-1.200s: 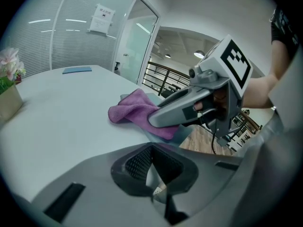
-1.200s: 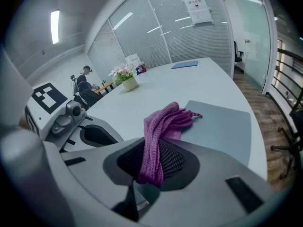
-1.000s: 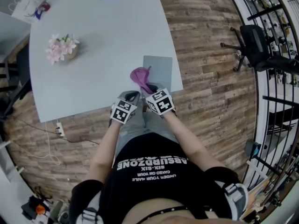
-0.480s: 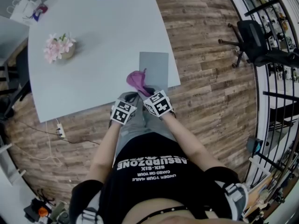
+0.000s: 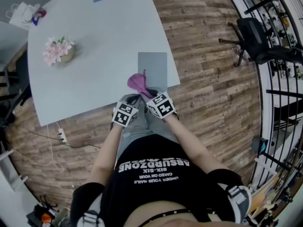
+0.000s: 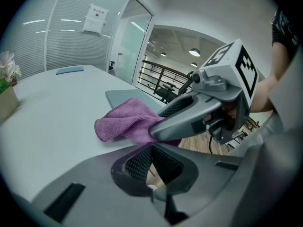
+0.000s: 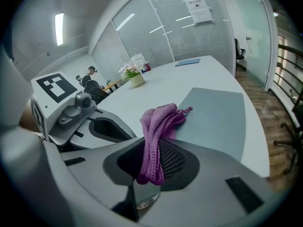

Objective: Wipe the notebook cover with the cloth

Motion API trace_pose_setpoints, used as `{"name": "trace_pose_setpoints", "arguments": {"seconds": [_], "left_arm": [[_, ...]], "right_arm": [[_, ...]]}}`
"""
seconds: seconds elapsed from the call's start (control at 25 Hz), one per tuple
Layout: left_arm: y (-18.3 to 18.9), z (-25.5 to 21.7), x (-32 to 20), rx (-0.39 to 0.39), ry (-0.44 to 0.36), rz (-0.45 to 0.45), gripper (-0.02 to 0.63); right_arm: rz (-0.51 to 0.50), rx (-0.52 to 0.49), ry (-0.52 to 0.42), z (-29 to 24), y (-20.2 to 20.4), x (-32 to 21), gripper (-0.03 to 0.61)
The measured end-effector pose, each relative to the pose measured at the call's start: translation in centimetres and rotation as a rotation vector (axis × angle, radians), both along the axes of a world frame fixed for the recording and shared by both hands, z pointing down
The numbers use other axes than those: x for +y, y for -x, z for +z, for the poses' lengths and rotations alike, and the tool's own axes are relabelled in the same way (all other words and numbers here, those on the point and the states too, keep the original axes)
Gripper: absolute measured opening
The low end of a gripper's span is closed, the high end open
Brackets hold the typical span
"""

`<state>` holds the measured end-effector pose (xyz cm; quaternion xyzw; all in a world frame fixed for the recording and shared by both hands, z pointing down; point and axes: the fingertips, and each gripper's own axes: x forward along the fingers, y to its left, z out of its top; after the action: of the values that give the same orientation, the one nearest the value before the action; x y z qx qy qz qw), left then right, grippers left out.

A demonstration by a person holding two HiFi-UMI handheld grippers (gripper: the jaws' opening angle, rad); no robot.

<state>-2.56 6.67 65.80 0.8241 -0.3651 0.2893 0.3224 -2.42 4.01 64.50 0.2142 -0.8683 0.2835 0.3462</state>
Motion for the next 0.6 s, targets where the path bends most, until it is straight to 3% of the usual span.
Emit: {"name": "trace_pose_setpoints", "arguments": {"seconds": [0.6], "left_arm": [[-1.0, -0.5, -0.1, -0.009, -0.02, 0.02, 0.017]], "right_arm": [[0.128, 0.028, -0.003, 0.1, -5.2, -1.6, 0.086]]}}
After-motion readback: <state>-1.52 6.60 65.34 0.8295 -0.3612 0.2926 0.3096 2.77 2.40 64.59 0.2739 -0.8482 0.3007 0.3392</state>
